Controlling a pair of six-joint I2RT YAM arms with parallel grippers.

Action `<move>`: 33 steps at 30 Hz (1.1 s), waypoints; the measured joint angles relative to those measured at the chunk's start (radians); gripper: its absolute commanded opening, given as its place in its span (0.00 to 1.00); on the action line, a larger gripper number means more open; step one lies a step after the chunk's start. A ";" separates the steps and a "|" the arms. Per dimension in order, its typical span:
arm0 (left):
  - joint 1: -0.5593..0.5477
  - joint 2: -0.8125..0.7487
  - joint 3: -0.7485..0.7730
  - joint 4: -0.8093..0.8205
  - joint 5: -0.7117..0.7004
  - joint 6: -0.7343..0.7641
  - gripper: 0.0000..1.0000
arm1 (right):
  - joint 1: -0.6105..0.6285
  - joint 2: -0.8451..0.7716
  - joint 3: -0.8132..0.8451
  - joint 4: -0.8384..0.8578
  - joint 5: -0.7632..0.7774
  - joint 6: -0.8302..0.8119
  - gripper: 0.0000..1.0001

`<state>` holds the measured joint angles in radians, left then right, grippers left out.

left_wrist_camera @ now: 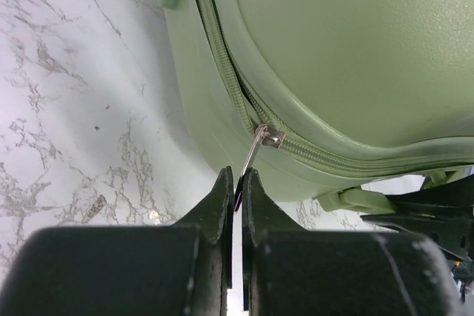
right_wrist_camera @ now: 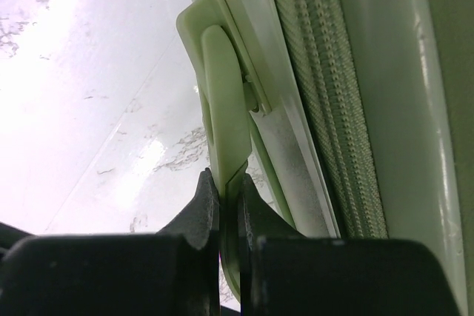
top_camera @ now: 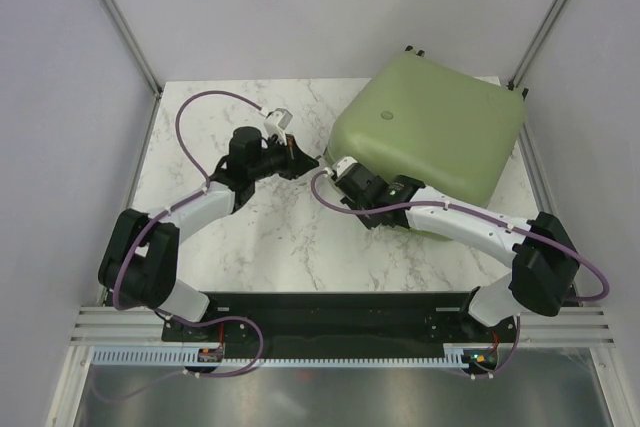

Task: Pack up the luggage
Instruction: Zip the luggage at the center of the board.

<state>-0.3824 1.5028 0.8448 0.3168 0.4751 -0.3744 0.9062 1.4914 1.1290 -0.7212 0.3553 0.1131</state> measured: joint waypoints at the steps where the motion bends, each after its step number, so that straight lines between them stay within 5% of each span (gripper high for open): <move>1: 0.001 0.000 0.000 0.010 0.001 0.000 0.02 | 0.000 0.000 0.011 -0.010 -0.006 0.006 0.00; 25: 0.019 0.311 0.277 0.084 0.054 -0.018 0.02 | 0.010 0.000 0.054 -0.090 -0.047 0.090 0.00; 33: 0.019 0.302 0.212 0.164 0.053 -0.035 0.02 | 0.020 0.028 0.055 -0.101 -0.052 0.075 0.00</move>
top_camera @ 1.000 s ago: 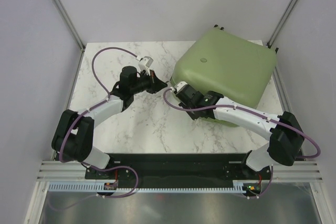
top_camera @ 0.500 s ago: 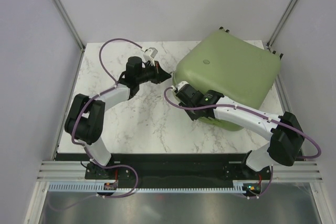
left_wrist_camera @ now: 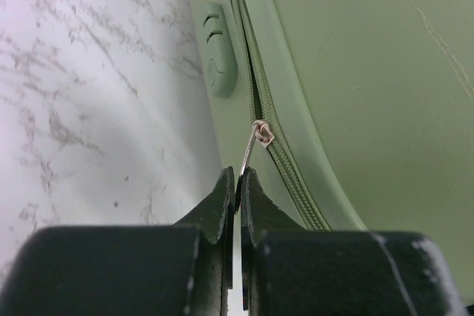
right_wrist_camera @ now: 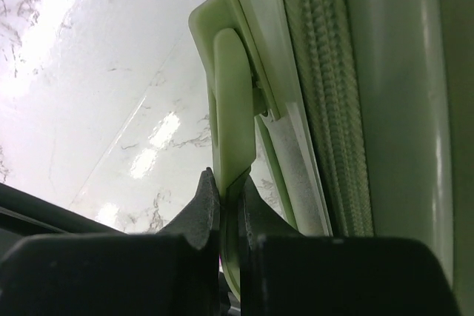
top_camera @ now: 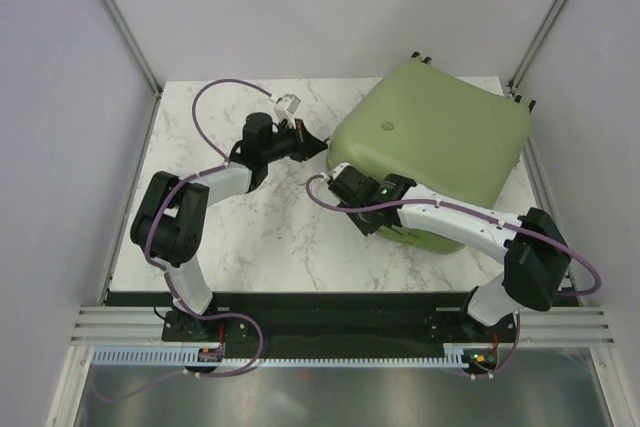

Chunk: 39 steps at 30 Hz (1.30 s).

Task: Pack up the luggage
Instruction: Zip the luggage at the center of the board.

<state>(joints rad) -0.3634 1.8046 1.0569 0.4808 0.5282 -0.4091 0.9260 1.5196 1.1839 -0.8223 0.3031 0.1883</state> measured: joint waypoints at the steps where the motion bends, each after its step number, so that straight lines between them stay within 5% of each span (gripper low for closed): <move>1: 0.000 -0.010 -0.027 0.013 -0.005 -0.004 0.02 | 0.005 0.016 0.001 -0.003 -0.005 -0.001 0.00; 6: 0.015 -0.064 -0.140 0.059 -0.023 -0.026 0.02 | 0.034 0.062 0.002 0.010 -0.041 -0.027 0.06; 9: 0.024 -0.084 -0.170 0.079 -0.024 -0.040 0.02 | 0.035 0.062 0.002 0.028 -0.075 -0.045 0.29; 10: 0.026 -0.088 -0.177 0.081 -0.024 -0.044 0.02 | 0.035 0.062 0.002 0.031 -0.086 -0.059 0.44; 13: 0.032 -0.090 -0.204 0.076 -0.064 -0.048 0.02 | 0.039 0.032 0.004 -0.039 -0.129 -0.109 0.57; 21: 0.061 -0.091 -0.213 0.097 -0.101 -0.052 0.02 | 0.043 -0.018 0.061 -0.117 -0.253 -0.182 0.65; 28: 0.061 -0.092 -0.213 0.095 -0.103 -0.051 0.02 | -0.025 -0.045 0.375 -0.180 -0.140 -0.115 0.74; 32: 0.061 -0.092 -0.213 0.094 -0.101 -0.051 0.02 | -0.266 -0.058 0.556 -0.185 0.054 -0.024 0.74; 39: 0.061 -0.115 -0.238 0.095 -0.100 -0.051 0.02 | -0.849 -0.071 0.576 -0.195 0.256 0.126 0.75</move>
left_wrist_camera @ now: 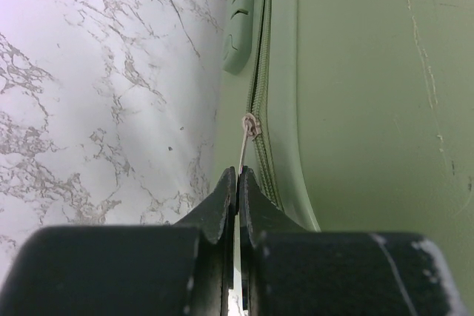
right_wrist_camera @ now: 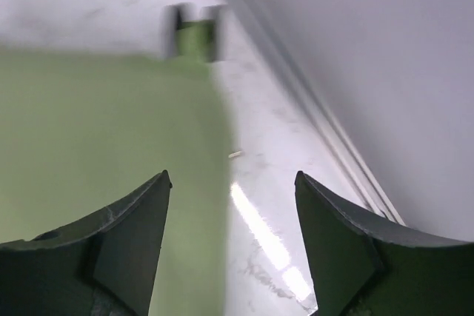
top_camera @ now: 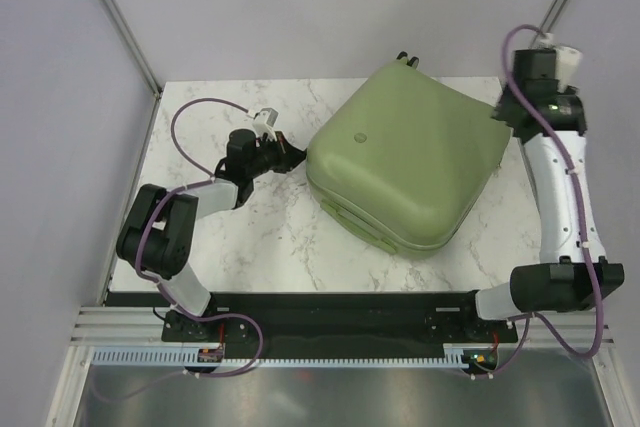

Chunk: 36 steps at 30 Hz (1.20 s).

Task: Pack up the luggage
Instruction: Zip the luggage at the center of the board.

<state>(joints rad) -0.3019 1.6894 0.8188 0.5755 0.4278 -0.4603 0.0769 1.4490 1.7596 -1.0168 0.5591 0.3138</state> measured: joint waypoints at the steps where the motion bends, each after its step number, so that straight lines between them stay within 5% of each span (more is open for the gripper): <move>1: 0.001 -0.003 -0.002 -0.003 0.000 0.000 0.02 | -0.088 -0.011 -0.024 0.006 -0.008 0.018 0.75; 5: 0.003 -0.007 -0.004 -0.008 0.004 0.001 0.02 | -0.418 -0.097 -0.207 0.023 -0.050 0.091 0.75; 8: 0.006 -0.008 -0.003 -0.013 0.023 0.002 0.02 | -0.493 -0.158 -0.345 0.033 -0.103 0.130 0.74; 14: 0.013 -0.008 -0.002 -0.020 0.055 0.008 0.02 | -0.484 -0.146 -0.539 0.111 -0.262 0.195 0.70; 20: 0.007 -0.004 0.003 -0.029 0.072 0.026 0.02 | -0.468 -0.020 -0.558 0.202 -0.349 0.188 0.70; 36: -0.060 -0.068 0.002 -0.152 0.015 0.154 0.02 | -0.378 0.372 -0.306 0.268 -0.351 0.014 0.70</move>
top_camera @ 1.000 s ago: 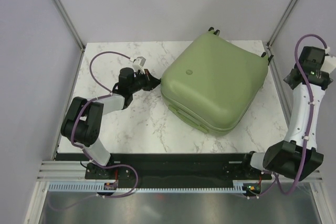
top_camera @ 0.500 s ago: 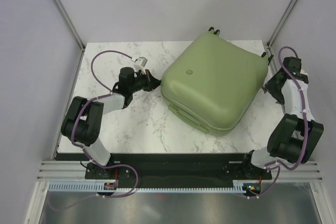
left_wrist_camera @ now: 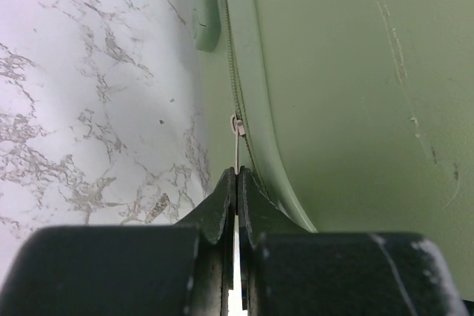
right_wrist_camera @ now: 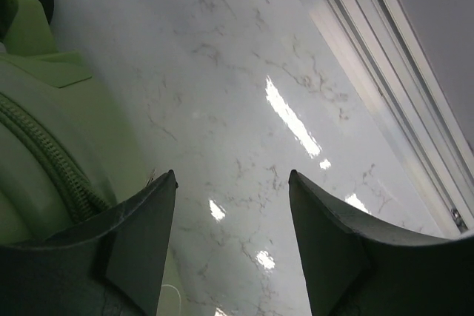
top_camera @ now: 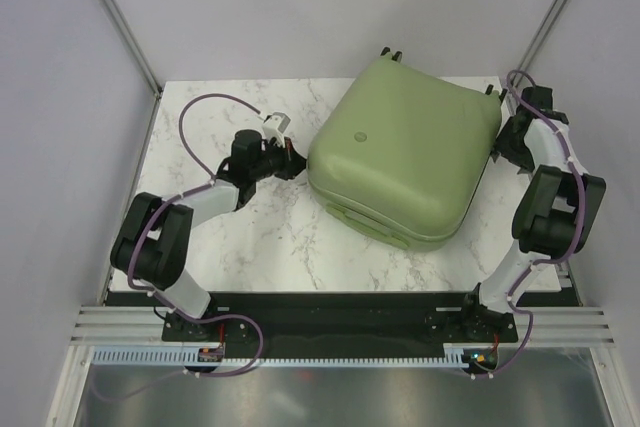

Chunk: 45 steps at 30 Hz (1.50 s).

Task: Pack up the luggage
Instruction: Zip the luggage at the center of the board.

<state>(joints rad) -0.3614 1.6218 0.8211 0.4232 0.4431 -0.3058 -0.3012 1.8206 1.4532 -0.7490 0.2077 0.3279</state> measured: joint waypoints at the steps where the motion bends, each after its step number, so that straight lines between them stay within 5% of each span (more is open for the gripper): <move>1: -0.008 -0.007 -0.001 -0.012 -0.006 0.008 0.02 | 0.003 0.017 0.020 0.009 -0.001 -0.007 0.70; 15: -0.219 -0.076 -0.002 -0.187 -0.058 0.070 0.02 | 0.032 0.290 0.344 0.178 -0.026 -0.093 0.70; 25: -0.364 -0.077 0.019 -0.293 -0.025 0.089 0.02 | 0.057 0.376 0.428 0.292 -0.150 -0.115 0.71; 35: -0.394 -0.104 0.019 -0.350 -0.017 0.089 0.02 | 0.085 0.404 0.601 0.116 -0.025 -0.069 0.73; 40: -0.393 -0.105 0.035 -0.376 -0.014 0.091 0.02 | 0.028 0.324 0.645 -0.015 0.009 0.021 0.72; 45: -0.382 -0.063 0.089 -0.424 0.030 0.097 0.02 | -0.105 0.017 0.363 -0.075 0.030 0.077 0.71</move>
<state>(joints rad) -0.7433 1.5585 0.9100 -0.0006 0.4728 -0.2085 -0.4061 1.8378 1.8164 -0.8238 0.2379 0.4046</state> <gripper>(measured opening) 0.026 0.717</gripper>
